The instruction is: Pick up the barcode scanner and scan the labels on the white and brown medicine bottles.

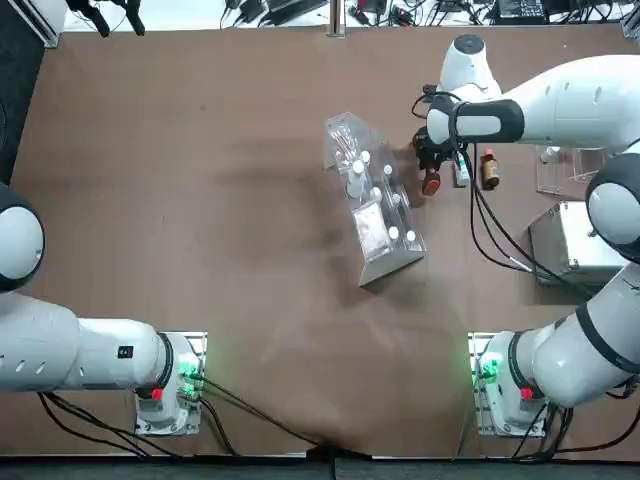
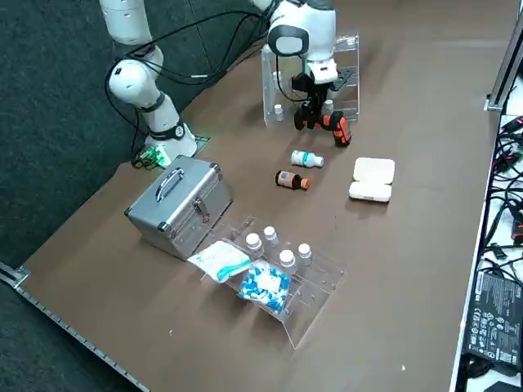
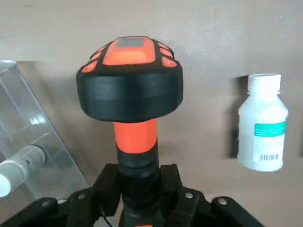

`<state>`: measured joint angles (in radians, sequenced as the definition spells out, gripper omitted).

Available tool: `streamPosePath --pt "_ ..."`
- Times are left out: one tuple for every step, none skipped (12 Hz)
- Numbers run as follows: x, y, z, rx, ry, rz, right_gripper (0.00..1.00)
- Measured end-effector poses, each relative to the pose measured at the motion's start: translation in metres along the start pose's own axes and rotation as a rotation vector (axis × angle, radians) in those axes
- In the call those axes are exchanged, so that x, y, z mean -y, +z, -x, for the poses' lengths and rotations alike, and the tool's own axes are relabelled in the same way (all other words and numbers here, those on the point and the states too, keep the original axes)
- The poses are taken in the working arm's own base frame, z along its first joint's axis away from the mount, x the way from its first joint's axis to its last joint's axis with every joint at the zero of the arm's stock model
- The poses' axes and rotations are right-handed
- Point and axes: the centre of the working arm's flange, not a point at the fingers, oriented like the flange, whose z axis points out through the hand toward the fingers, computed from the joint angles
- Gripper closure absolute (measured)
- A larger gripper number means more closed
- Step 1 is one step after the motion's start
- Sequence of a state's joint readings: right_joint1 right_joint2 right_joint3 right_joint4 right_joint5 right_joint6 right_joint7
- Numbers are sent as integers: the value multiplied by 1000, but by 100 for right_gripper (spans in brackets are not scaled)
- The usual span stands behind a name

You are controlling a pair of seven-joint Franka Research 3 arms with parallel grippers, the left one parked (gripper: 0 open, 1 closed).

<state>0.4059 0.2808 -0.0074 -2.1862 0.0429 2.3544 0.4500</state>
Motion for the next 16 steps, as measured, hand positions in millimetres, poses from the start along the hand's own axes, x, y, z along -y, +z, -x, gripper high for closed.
streamPosePath --pt "0 4 -1 -2 2 0 57" --pt "-1 6 -2 -3 2 0 57" --pt "-1 9 -2 -3 3 0 57" --pt "-1 10 -3 -2 3 1 57" --pt "-1 12 -3 -1 2 2 57" --pt "-1 13 -3 0 0 5 57" --pt "-1 14 -3 0 -5 11 57" --pt "-1 16 -3 1 -11 17 57" --pt "-1 21 -3 3 -17 24 57" --pt "-1 21 -3 2 -17 24 57" --pt "-1 22 -3 3 -17 25 57" --pt "0 23 -3 5 -18 25 57" --pt "-1 25 -3 6 -18 27 55" --pt "-1 26 -3 7 -18 27 45" --pt "0 26 -3 5 -18 27 35" --pt "0 25 -4 3 -18 25 24"
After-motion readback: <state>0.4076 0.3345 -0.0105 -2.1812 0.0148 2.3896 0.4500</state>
